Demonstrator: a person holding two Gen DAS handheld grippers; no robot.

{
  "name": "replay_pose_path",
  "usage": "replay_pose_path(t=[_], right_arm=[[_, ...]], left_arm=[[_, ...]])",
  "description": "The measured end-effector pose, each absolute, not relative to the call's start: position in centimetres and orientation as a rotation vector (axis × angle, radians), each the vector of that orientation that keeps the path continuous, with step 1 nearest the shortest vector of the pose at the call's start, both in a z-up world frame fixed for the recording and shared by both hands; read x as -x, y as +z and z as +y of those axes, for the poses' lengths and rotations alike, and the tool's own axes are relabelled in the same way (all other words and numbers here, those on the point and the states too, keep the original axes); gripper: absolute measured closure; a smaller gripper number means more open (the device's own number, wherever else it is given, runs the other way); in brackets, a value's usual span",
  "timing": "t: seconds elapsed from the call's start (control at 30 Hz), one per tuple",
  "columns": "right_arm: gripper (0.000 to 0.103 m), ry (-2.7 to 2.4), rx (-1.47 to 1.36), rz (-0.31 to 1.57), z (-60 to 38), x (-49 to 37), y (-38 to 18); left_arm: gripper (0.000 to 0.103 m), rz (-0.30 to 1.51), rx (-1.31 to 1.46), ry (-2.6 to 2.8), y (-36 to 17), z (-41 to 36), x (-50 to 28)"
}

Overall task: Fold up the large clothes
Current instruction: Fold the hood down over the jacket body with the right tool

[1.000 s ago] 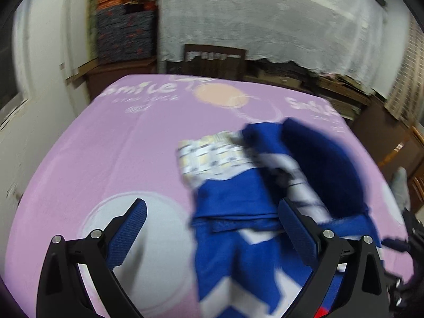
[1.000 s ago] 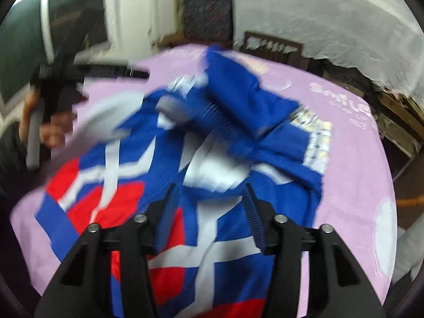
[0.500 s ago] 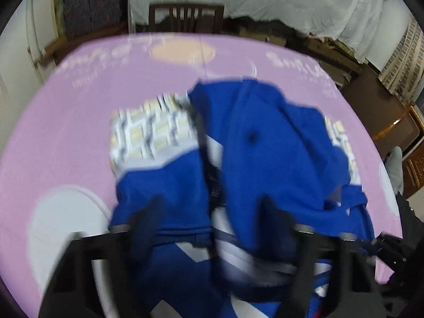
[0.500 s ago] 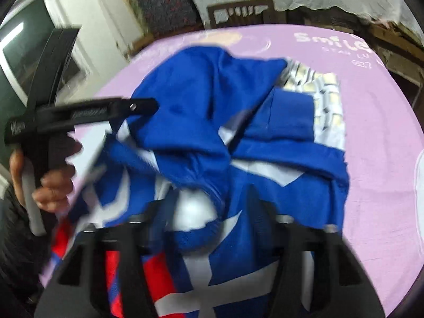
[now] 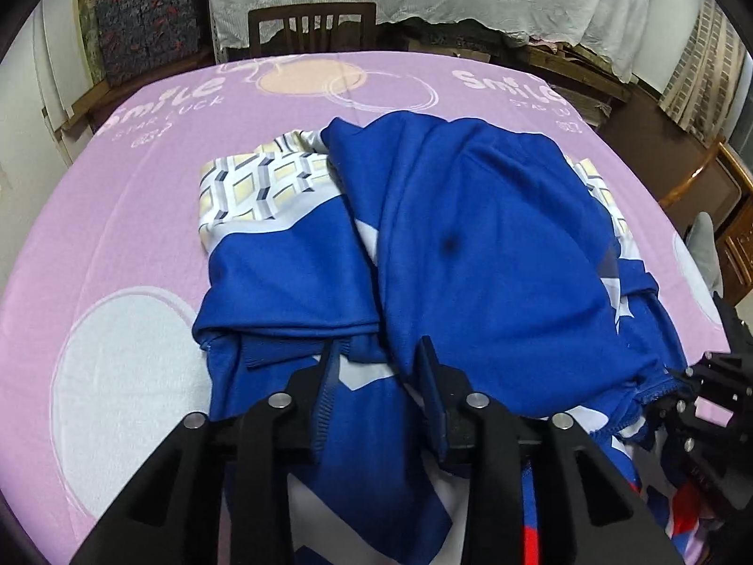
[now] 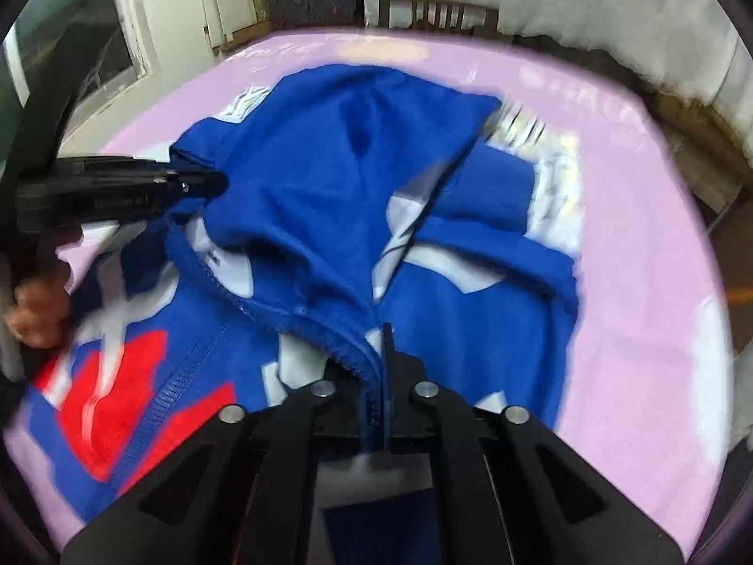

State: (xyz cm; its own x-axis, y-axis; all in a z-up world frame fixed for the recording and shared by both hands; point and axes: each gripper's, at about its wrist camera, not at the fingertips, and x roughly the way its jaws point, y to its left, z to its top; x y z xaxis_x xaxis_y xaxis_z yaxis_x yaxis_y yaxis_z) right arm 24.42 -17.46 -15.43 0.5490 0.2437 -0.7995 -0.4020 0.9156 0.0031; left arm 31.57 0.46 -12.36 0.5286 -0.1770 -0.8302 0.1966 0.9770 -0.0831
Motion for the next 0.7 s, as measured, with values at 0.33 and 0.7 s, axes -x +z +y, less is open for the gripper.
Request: replay_pose_path(t=[0.33,0.7], right_arm=[[0.091,0.451,-0.046,0.814,-19.5,-25.0,-9.5],[0.045,0.41,-0.035,0.777,-20.7,-24.3,-8.2]], left_arm=[[0.051,0.831,-0.042,-0.268,-7.4,-0.4,-30.3],[0.049,0.917,-0.178,-0.245,-11.8,-1.9,-31.6]])
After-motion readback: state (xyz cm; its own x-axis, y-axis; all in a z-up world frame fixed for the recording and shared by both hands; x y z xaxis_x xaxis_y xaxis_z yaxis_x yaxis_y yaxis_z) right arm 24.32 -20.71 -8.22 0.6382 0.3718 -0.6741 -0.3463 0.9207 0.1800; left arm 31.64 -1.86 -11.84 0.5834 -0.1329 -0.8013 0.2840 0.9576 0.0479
